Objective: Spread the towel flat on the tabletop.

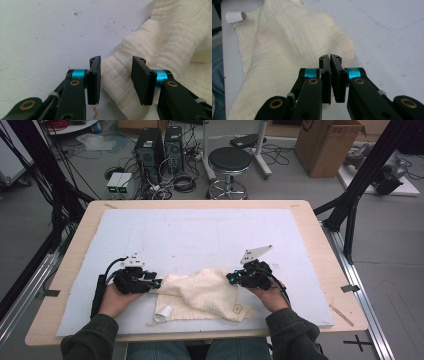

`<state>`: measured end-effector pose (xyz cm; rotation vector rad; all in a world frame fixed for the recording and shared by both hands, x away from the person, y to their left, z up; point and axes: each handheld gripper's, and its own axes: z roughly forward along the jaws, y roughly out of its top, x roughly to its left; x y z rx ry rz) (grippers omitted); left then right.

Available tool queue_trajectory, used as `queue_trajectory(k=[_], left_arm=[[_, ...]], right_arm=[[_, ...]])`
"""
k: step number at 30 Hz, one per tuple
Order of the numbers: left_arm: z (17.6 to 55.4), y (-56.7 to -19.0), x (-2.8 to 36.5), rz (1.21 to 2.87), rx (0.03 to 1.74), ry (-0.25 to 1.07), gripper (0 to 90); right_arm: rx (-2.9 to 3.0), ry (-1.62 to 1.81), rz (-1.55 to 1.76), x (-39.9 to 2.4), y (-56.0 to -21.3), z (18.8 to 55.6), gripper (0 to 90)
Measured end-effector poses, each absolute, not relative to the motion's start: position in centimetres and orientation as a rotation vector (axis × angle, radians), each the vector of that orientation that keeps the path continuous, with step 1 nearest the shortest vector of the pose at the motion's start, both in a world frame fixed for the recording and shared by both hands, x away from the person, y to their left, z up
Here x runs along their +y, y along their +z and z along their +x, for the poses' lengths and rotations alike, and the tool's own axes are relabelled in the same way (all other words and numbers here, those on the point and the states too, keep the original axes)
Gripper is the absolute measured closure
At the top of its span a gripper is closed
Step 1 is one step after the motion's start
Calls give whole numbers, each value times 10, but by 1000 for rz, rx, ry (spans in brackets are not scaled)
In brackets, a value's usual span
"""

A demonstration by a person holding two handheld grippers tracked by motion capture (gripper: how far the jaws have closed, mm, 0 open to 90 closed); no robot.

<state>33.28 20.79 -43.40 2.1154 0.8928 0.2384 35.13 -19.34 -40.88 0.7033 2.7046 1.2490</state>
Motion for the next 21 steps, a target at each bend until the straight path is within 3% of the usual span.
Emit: queue_trajectory(k=[10, 21], left_arm=[[330, -436, 199, 2171, 848, 275, 838], [323, -425, 203, 2081, 846, 303, 852]], right_arm=[[2715, 1222, 734, -197, -419, 351, 872], [2680, 1247, 718, -198, -416, 350, 873]])
